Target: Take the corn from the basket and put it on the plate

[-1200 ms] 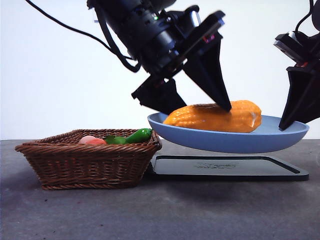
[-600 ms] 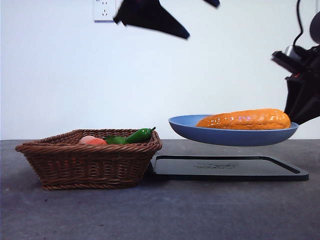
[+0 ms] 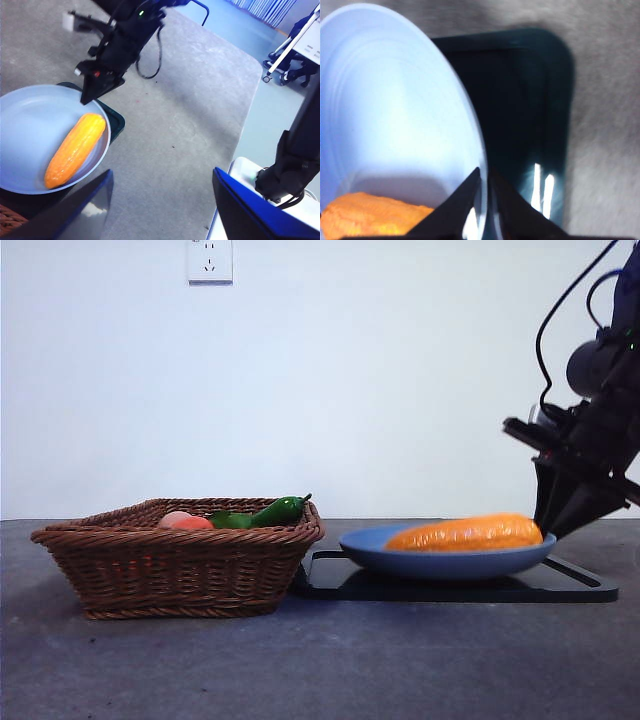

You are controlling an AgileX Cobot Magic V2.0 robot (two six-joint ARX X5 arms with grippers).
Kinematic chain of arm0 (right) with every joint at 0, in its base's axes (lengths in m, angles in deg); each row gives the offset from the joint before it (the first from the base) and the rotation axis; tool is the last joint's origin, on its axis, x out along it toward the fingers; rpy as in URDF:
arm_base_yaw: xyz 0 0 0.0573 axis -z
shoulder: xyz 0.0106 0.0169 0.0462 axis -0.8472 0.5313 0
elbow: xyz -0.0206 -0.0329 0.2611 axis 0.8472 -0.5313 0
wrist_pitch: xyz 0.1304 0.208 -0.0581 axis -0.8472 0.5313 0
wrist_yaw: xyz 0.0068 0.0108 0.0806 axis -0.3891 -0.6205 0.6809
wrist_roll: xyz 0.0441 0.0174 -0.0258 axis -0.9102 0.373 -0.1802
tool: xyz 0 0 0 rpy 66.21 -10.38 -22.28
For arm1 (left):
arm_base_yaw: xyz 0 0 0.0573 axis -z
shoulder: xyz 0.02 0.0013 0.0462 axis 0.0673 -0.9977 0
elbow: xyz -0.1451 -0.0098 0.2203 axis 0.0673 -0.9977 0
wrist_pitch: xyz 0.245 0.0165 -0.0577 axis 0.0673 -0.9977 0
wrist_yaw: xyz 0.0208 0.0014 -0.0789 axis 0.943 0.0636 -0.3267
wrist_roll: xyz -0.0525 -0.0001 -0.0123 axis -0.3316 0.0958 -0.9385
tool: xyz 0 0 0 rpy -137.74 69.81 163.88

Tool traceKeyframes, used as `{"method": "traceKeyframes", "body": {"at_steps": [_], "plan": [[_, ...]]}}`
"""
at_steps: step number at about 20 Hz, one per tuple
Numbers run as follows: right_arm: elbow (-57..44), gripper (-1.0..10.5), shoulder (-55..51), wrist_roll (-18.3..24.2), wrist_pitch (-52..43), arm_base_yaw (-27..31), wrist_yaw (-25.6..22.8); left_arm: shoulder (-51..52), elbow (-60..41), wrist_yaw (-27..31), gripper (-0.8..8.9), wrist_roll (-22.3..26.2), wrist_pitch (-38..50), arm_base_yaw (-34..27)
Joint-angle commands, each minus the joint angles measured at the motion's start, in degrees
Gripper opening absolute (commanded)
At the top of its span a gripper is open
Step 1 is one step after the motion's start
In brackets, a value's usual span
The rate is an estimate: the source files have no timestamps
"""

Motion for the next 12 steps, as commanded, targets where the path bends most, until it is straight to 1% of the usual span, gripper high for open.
{"method": "traceKeyframes", "body": {"at_steps": [1,6,7,10,12], "plan": [[1.33,0.0,1.53,-0.13,-1.01,-0.09,0.28,-0.28,1.38,-0.09,3.26,-0.66,-0.09,0.52],[1.31,0.1,1.53,1.22,-0.20,-0.37,0.11,-0.28,1.38,-0.09,3.26,-0.85,-0.48,0.52],[1.31,0.4,1.53,1.36,0.00,-0.37,-0.09,-0.28,1.38,-0.09,3.26,-0.85,-0.66,0.52],[1.31,1.9,1.53,1.42,-0.15,-0.74,-0.04,-0.28,1.38,-0.07,3.26,-0.83,-0.81,0.52],[1.31,2.1,1.01,2.34,-0.11,-0.74,-0.33,-0.28,1.40,-0.07,3.26,-0.81,-0.81,0.52]]}}
